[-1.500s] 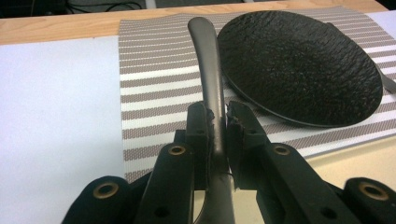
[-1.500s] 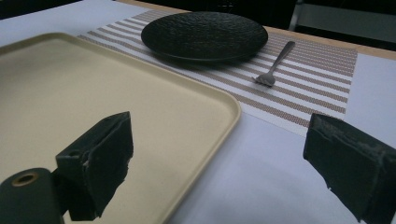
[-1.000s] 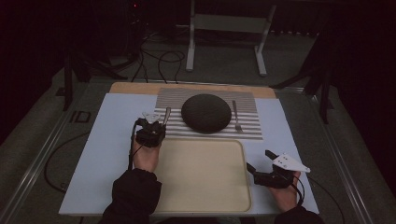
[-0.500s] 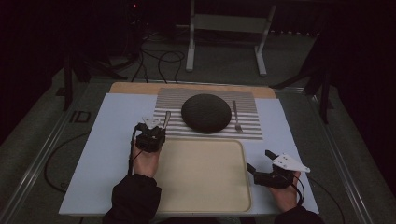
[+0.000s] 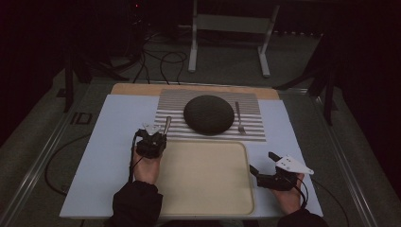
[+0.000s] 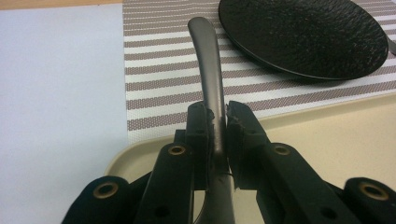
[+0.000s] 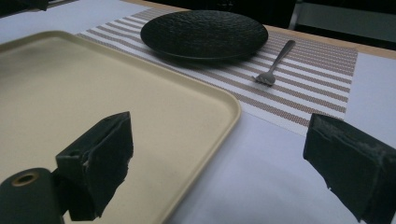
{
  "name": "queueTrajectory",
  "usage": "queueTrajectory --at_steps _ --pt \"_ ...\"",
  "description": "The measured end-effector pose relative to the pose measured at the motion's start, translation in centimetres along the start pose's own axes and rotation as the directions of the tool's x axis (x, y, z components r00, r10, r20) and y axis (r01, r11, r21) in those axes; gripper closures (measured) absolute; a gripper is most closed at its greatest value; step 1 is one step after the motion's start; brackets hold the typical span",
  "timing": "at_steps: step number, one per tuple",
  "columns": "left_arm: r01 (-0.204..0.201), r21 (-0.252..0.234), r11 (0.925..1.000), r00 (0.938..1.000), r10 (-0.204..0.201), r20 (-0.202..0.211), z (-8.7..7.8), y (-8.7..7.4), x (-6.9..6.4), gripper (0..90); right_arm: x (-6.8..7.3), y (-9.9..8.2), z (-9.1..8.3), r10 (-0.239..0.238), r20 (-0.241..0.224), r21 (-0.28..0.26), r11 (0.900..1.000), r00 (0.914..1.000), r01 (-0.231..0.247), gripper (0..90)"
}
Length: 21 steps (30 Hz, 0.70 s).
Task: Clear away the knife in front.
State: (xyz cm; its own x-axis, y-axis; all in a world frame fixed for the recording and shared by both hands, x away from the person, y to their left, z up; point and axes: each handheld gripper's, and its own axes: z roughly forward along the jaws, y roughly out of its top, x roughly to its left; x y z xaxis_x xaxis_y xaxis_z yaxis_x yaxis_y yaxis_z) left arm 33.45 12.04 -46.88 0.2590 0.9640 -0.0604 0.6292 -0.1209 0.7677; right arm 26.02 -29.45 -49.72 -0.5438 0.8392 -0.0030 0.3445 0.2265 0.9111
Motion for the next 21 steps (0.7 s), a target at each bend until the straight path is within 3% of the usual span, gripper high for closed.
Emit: queueTrajectory --at_steps 11,21 --pt "0.015 0.001 0.9999 0.9999 -0.015 -0.004 -0.4 -0.9 0.0 80.3 0.0 0.0 0.0 0.002 0.0 -0.001 1.0 1.0 -0.002 8.4" --pt "0.004 0.014 0.9999 1.0 -0.004 -0.007 -0.3 -1.6 -0.2 80.4 0.0 0.0 0.0 0.002 0.001 0.001 1.0 1.0 -0.002 8.4"
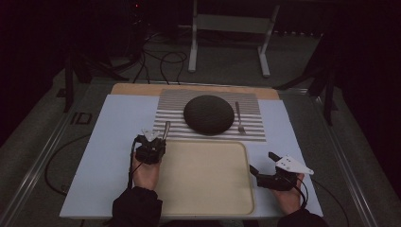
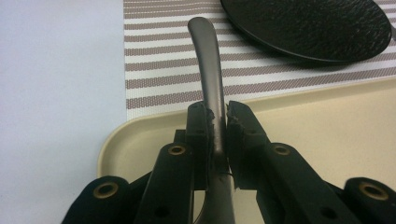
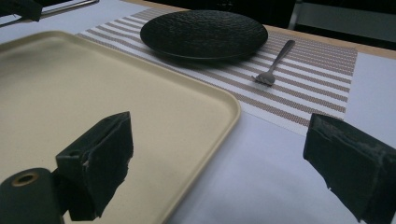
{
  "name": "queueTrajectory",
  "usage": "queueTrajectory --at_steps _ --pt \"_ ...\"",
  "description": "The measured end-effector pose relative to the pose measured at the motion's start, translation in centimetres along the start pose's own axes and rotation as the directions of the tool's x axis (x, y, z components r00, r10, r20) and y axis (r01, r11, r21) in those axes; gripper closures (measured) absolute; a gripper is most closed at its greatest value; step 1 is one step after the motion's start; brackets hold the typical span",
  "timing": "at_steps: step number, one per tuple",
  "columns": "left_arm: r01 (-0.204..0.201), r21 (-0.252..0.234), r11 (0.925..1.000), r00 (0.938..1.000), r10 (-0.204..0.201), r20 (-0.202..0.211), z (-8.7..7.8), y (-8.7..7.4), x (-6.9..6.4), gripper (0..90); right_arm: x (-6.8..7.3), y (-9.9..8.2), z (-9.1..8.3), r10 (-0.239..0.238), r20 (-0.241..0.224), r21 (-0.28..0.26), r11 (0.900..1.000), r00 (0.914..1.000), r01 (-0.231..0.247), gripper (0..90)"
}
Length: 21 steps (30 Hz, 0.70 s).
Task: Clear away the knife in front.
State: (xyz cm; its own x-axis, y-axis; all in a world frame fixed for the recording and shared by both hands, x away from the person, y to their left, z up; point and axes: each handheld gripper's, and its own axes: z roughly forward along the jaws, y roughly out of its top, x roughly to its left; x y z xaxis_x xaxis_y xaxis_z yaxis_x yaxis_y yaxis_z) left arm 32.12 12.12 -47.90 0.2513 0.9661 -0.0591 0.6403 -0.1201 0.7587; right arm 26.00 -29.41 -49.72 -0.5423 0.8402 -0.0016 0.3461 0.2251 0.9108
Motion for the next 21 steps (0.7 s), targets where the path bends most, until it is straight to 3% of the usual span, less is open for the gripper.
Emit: queueTrajectory --at_steps 21 --pt "-0.011 0.015 0.9998 0.9999 0.011 -0.002 -0.5 -1.4 -0.7 80.4 0.1 0.0 0.0 -0.007 -0.002 0.002 1.0 1.0 0.007 8.4"
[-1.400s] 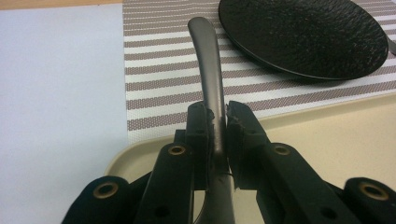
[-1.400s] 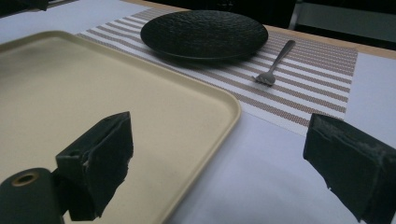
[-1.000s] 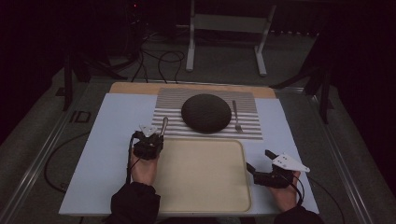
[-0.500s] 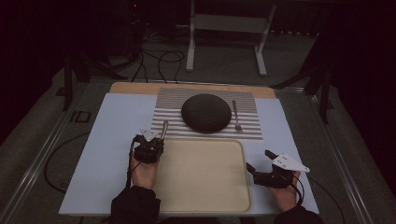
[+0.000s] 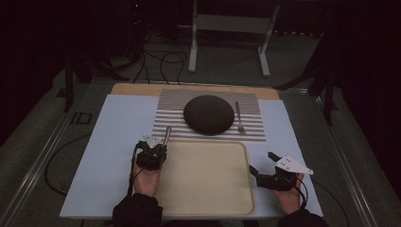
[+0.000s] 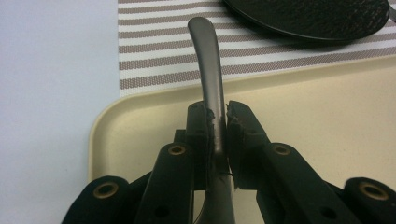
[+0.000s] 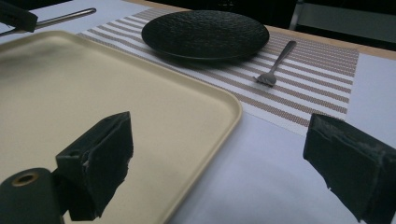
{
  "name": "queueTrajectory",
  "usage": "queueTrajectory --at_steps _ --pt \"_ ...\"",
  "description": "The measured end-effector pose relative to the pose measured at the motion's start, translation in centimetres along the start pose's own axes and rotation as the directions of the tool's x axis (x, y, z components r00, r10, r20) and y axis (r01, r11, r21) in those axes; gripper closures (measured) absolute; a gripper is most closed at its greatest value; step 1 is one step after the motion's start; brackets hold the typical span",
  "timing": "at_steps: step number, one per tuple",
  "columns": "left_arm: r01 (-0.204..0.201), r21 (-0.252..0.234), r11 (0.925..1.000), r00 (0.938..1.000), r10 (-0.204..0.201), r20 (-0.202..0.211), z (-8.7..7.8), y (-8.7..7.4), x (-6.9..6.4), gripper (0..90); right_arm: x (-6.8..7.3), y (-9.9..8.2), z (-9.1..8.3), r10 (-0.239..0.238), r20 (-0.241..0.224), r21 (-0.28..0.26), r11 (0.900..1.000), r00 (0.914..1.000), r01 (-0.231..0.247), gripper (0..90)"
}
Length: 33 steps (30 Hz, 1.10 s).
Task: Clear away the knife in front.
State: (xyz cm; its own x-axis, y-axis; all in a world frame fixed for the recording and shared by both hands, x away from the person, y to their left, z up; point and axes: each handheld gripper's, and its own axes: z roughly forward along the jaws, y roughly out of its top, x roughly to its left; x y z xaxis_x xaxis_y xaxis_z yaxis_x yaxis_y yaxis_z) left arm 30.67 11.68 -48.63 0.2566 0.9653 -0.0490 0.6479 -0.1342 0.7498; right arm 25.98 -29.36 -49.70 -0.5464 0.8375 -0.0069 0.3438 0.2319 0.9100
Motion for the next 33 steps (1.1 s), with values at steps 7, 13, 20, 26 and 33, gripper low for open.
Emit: queueTrajectory --at_steps 7,13,20,26,33 --pt "0.007 0.0 1.0 1.0 -0.007 0.001 -0.3 -0.4 0.0 80.4 0.0 0.0 0.0 0.002 -0.001 -0.002 1.0 1.0 -0.002 8.4" --pt "-0.001 0.007 1.0 1.0 0.001 -0.003 -0.4 -0.8 0.0 80.4 0.0 0.0 0.0 0.001 -0.001 -0.001 1.0 1.0 -0.001 8.4" --pt "0.006 0.013 0.9999 1.0 -0.005 -0.007 -0.7 -1.5 0.1 80.4 0.0 0.0 0.0 0.001 -0.001 0.0 1.0 1.0 -0.001 8.4" --pt "0.012 0.021 0.9997 0.9998 -0.012 -0.014 -0.8 -2.2 0.2 80.4 0.0 0.0 0.0 0.001 0.0 0.0 1.0 1.0 -0.001 8.4" --pt "0.028 0.02 0.9994 0.9991 -0.027 -0.034 -1.3 -3.0 0.6 80.4 0.0 0.0 0.0 0.0 0.001 0.0 1.0 1.0 0.0 8.4"
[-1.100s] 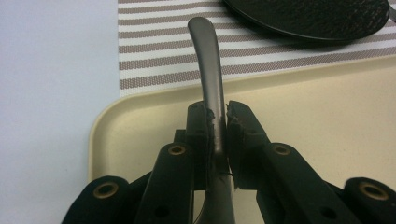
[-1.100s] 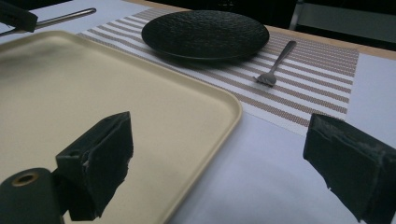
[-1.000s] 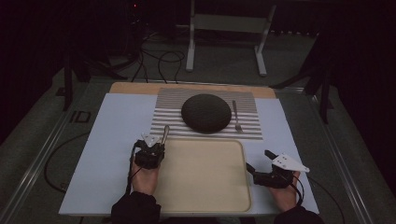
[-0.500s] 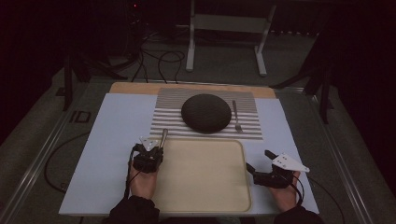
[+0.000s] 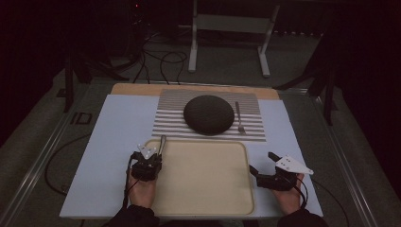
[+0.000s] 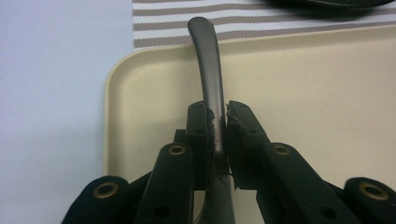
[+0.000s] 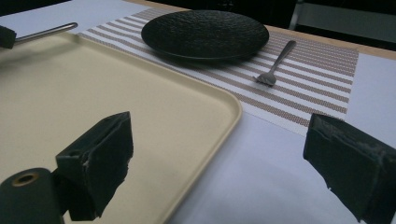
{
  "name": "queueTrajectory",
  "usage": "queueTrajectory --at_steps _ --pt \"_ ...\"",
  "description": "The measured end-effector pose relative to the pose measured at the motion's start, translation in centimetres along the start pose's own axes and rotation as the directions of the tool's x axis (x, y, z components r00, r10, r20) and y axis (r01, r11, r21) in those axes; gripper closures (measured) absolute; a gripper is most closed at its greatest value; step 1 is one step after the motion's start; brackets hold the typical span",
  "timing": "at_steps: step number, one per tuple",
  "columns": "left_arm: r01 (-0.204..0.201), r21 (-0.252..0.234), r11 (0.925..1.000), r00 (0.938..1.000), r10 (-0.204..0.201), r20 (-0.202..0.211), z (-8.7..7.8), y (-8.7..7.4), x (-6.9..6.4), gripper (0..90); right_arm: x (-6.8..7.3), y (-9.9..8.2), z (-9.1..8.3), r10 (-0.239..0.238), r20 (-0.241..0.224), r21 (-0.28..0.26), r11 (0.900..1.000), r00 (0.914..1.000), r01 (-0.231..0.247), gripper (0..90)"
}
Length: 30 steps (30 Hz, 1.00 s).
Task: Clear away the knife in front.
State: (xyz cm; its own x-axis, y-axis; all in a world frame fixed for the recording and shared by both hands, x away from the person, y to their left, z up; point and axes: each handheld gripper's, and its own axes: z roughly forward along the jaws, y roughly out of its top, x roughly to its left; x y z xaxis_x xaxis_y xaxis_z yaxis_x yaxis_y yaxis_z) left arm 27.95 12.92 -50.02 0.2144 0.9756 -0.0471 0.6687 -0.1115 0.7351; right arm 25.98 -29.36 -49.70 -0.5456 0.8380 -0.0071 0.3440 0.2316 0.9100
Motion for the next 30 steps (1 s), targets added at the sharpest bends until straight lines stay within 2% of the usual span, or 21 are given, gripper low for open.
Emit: queueTrajectory --at_steps 11,21,28,29,30 --pt "0.046 0.016 0.9988 0.9983 -0.045 -0.037 -0.6 -1.4 1.1 80.3 0.0 0.0 0.1 -0.003 -0.002 0.0 1.0 1.0 0.003 8.4" --pt "0.066 0.025 0.9975 0.9954 -0.064 -0.071 -1.0 -2.0 1.5 80.3 0.1 0.0 0.1 -0.003 -0.005 0.001 1.0 1.0 0.003 8.4" --pt "0.074 0.021 0.997 0.9942 -0.072 -0.079 -0.9 -2.3 1.5 80.0 0.1 0.0 0.1 -0.004 -0.005 0.001 1.0 1.0 0.004 8.4" --pt "0.077 -0.015 0.9969 0.9947 -0.078 -0.068 -1.1 -2.4 1.6 80.3 0.1 0.0 0.1 -0.004 -0.006 0.001 1.0 1.0 0.004 8.4" --pt "0.077 -0.015 0.9969 0.9947 -0.078 -0.068 -1.1 -2.4 1.6 74.2 0.1 0.0 0.1 -0.004 -0.006 0.001 1.0 1.0 0.004 8.4"
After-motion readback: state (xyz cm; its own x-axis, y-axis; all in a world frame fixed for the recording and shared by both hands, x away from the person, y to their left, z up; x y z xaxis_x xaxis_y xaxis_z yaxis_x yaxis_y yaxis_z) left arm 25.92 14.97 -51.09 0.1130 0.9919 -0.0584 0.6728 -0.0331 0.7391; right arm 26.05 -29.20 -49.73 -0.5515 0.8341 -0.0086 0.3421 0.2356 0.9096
